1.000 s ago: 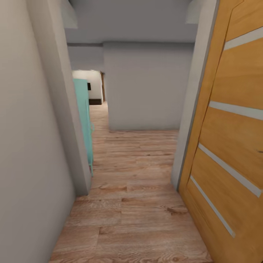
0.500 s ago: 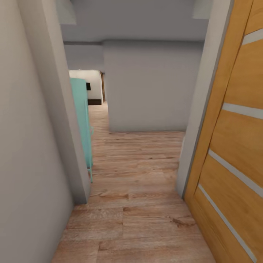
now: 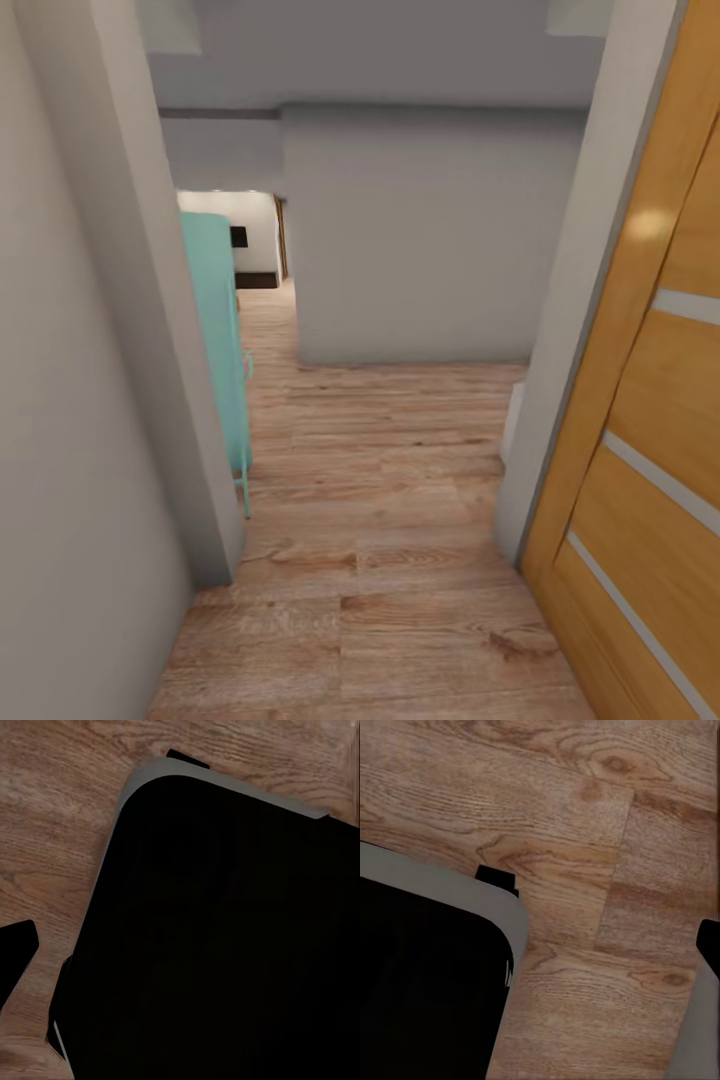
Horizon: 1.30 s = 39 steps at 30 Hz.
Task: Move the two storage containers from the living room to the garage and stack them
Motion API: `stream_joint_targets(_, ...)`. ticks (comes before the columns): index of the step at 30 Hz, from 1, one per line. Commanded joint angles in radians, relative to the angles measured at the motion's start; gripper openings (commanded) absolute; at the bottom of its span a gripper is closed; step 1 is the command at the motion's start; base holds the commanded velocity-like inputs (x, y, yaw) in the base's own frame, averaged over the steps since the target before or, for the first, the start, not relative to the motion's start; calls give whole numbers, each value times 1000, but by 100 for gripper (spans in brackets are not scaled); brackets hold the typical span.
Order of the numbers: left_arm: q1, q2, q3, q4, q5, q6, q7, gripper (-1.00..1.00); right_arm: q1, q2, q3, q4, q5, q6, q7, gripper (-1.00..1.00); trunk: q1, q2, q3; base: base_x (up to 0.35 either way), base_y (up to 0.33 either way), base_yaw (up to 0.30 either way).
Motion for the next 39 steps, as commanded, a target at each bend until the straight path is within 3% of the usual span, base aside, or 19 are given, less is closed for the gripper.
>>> stream_joint_targets(1,0,0,1,0,3,-2,1,100,-1,0,8,3,-2,-5,-4,100,1,0,-1,326,5,0)
stream_joint_targets(18,0,0,2,0,3,3,1,100,-1,1,10,3,2,-5,-2,100,1,0,-1,323,-102,0)
stream_joint_targets(39,0,0,4,0,5,10,1,100,-1,3,10,3,2,-6,1,100,1,0,-1,323,-6,0)
